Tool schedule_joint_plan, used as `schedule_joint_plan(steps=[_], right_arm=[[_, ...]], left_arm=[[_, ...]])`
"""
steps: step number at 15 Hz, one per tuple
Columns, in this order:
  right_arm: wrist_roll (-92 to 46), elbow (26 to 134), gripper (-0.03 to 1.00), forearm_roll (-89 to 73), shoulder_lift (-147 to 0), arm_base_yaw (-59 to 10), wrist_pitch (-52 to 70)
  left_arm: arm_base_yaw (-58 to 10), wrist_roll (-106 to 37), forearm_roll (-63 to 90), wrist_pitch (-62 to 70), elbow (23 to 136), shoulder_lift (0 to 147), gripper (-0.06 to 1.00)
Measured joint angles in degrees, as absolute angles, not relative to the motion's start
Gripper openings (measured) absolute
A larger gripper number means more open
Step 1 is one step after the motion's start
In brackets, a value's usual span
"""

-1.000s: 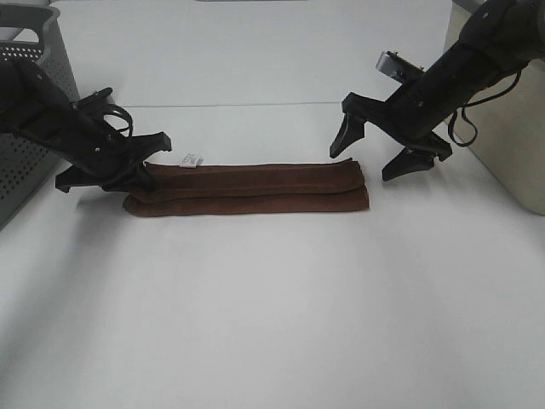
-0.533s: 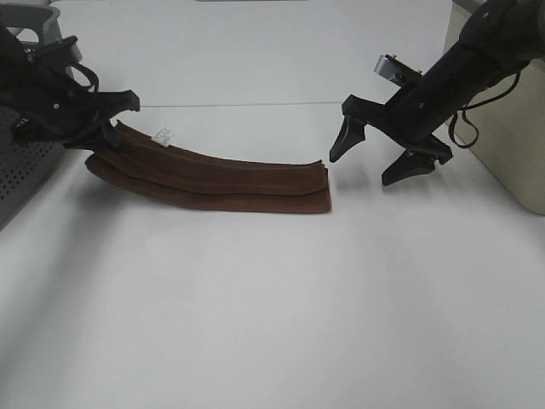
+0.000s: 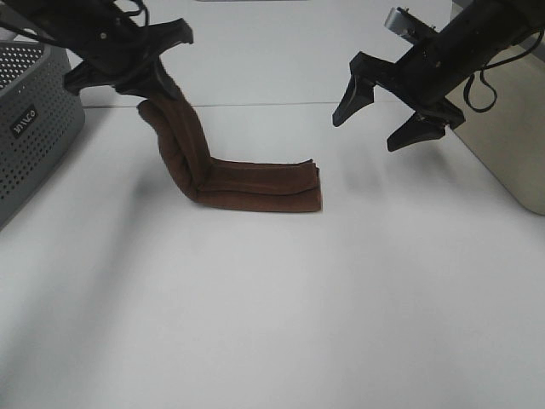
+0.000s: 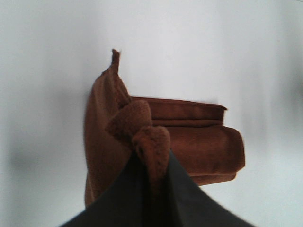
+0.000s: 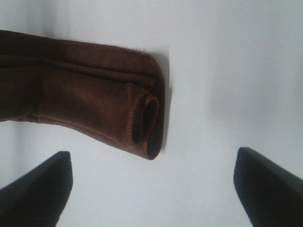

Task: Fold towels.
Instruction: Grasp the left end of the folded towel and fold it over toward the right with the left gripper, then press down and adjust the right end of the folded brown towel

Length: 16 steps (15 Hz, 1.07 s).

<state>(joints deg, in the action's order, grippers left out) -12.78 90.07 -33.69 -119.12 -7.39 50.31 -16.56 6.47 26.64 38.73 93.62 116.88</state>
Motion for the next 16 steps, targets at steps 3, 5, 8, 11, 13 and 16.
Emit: schedule_joint_plan(steps=[3,5,8,11,13,16], right_arm=[[-11.40,90.07,0.87,-33.63,-116.71,-7.39,51.28],[-8.08,90.07,0.87,-32.14,-116.20,-7.39,52.20],[-6.70,90.07,0.87,-30.88,-116.20,-7.39,53.23],[-6.65,90.07,0.87,-30.77,-116.20,-7.39,53.57],[-6.70,90.07,0.87,-31.97,-116.20,-7.39,53.57],[-10.43,90.07,0.87,-41.71,-116.71,-7.39,53.57]], left_arm=[[-22.57,11.12,27.22,38.79,99.01,122.10,0.07],[-26.76,14.27,29.22,38.67,104.74,128.34,0.22],[-29.22,14.84,32.66,36.61,106.80,130.63,0.50],[-30.14,14.90,33.86,34.15,108.17,130.63,0.59],[-29.62,14.78,32.83,35.01,111.15,130.63,0.60],[-26.70,14.44,25.38,40.16,115.11,130.00,0.60]])
